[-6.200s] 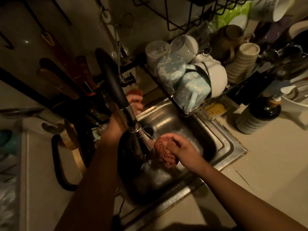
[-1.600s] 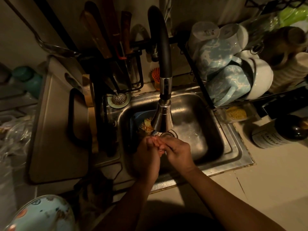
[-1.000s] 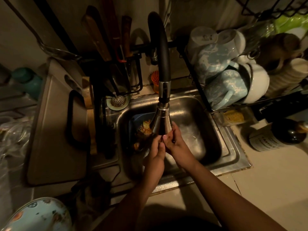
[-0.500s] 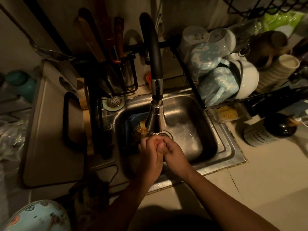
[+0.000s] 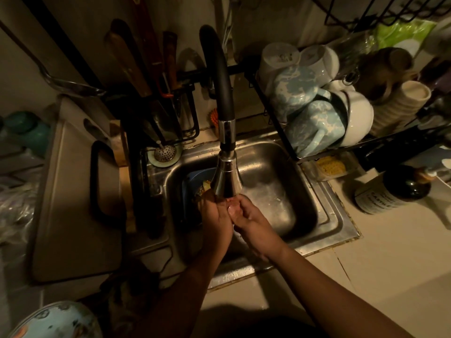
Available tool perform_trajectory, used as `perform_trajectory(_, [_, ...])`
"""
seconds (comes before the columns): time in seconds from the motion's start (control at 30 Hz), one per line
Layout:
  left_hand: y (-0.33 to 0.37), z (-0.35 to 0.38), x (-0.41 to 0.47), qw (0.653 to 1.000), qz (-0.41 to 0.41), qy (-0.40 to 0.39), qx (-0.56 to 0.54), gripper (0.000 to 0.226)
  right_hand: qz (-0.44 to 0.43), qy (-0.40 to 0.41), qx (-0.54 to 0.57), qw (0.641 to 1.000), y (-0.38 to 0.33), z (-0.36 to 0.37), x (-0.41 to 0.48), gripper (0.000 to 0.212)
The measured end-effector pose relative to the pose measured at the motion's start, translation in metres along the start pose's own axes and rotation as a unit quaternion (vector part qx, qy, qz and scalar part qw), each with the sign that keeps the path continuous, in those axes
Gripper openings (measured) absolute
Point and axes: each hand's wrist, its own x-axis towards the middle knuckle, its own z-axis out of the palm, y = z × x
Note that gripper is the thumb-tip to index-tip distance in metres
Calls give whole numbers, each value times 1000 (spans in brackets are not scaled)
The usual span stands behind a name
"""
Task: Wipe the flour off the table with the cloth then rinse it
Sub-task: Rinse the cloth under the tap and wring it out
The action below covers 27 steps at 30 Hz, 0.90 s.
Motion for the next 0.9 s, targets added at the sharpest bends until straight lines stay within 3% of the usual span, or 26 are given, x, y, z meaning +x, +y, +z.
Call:
perform_trajectory(0.2, [9, -5, -7, 999, 25, -11, -21, 39, -61, 27, -176, 982, -5, 2, 2, 9])
perform_trajectory(0.4, [2, 0, -16, 998, -47, -17, 49, 22, -135, 86, -248, 955, 7, 7, -13, 14])
perform_trajectory(0.7, [14, 2, -34, 993, -71, -81, 51, 40, -209, 62, -340, 915, 24, -13, -21, 8])
perform_trajectory(0.8, [10, 8, -26, 994, -82, -75, 23, 29, -197, 38, -344, 917, 20, -22, -18, 9])
perform_trajectory(0.9, [-7, 15, -15, 992, -94, -77, -27, 26, -128, 38, -300, 945, 14, -33, -8, 18])
